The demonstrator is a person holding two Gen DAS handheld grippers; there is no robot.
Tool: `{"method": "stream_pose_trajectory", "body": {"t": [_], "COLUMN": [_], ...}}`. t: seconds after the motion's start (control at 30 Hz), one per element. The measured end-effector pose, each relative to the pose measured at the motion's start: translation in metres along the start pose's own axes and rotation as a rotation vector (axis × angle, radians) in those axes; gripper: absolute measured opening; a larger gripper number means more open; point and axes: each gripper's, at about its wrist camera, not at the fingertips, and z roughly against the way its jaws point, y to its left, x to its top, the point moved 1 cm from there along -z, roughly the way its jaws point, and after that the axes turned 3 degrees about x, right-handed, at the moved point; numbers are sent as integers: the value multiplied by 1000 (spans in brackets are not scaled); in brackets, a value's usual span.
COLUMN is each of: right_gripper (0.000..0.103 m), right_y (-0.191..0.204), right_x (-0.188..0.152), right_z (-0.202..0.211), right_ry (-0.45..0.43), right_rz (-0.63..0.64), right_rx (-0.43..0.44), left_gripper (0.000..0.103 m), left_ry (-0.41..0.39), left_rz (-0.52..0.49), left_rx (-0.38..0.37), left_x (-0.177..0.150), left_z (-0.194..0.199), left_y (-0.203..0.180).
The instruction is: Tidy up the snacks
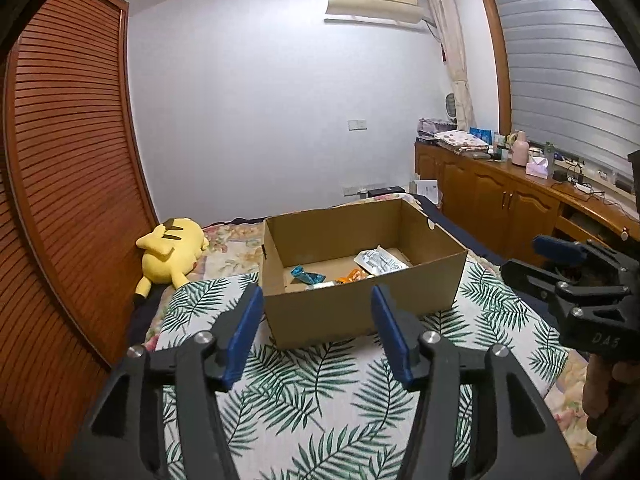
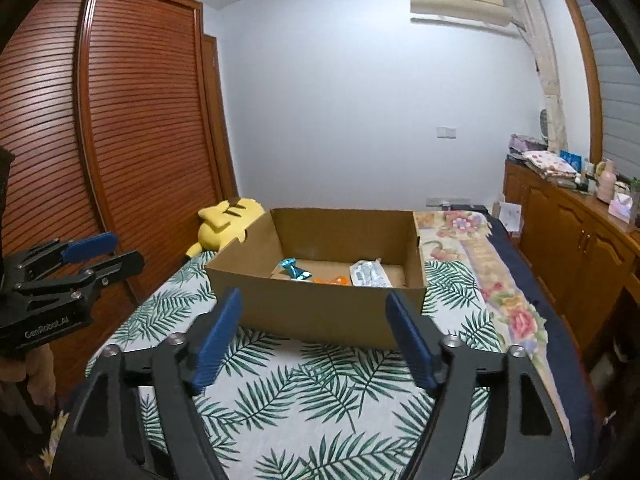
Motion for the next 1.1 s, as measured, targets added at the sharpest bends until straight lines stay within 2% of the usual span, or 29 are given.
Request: {"method": "stream_pose_trajectory", "body": {"t": [0.13,0.3,0.37,0.43,0.67,0.73,0.77,0.97,1.1], "right_gripper": [90,93,95,103,103,103,103,103,103], "right_y": [4,6,9,12,17,16,16,16,16], "right_x": [-5,-13,-14,-17,-24,-26,-27,-32,-36], "right_z": [11,23,28,31,40,41,41,43,42], "right_ry": [-11,-29,-36,-40,-64,-62,-63,-66,-60], "right_rz": [-2,-19,-18,-12,-26,-31,-32,-34,-36], "right_rx": [-15,-49,-56,-65,-84,-89,-95,-111,-121], "left_gripper": [59,71,71,72,73,79,86,94,96], "left_ry": [-8,-40,-55,-50,-47,-43,-43,-43,-52], "left_rz": [2,25,31,29,45,53,60,69,65], "left_rx": [9,8,8,14,54,47,40,30,60], "left_x": [-7,-16,-20,-24,-36,-40,-42,-53,-60], "left_z": [14,33,38,42,43,41,41,40,41], "left_y": [-1,2,4,4,6,6,6,4,1]}}
